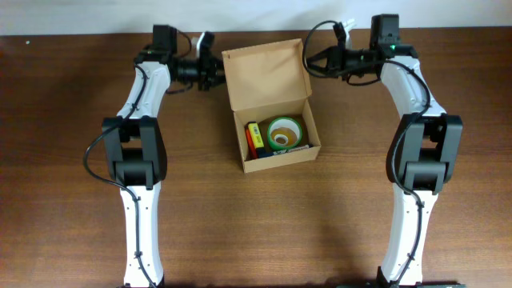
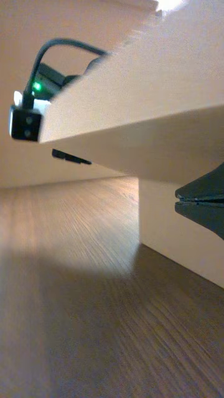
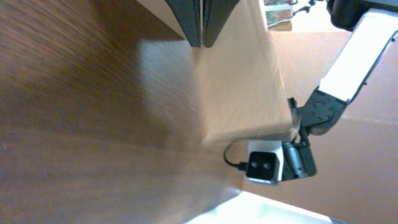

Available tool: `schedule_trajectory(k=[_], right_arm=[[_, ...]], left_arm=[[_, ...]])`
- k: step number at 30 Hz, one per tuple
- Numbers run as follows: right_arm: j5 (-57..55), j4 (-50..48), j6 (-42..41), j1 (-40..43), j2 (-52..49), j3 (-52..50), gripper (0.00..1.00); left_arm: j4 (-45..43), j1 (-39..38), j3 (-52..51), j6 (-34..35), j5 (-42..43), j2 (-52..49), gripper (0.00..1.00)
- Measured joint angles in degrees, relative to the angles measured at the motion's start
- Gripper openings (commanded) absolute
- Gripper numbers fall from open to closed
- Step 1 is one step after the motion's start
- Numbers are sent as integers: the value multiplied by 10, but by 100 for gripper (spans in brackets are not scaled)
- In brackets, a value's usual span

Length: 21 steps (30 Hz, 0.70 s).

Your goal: Pack container

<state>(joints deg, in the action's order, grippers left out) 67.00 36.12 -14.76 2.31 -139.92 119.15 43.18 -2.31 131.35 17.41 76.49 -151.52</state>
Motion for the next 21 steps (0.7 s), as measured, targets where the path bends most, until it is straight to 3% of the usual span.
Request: schedule_trajectory(k=[7,15,21], right_arm=[[-1,15,0,-3,0,26,4],[-3,25,8,-17,0,27,4],[-99,170,83,-25,0,57,4]], left_arm=[[2,-11,88,10,-2,0,2],[41,-24,104,15,-4,0,2],[146,-39,112,-27,-56,0,2]])
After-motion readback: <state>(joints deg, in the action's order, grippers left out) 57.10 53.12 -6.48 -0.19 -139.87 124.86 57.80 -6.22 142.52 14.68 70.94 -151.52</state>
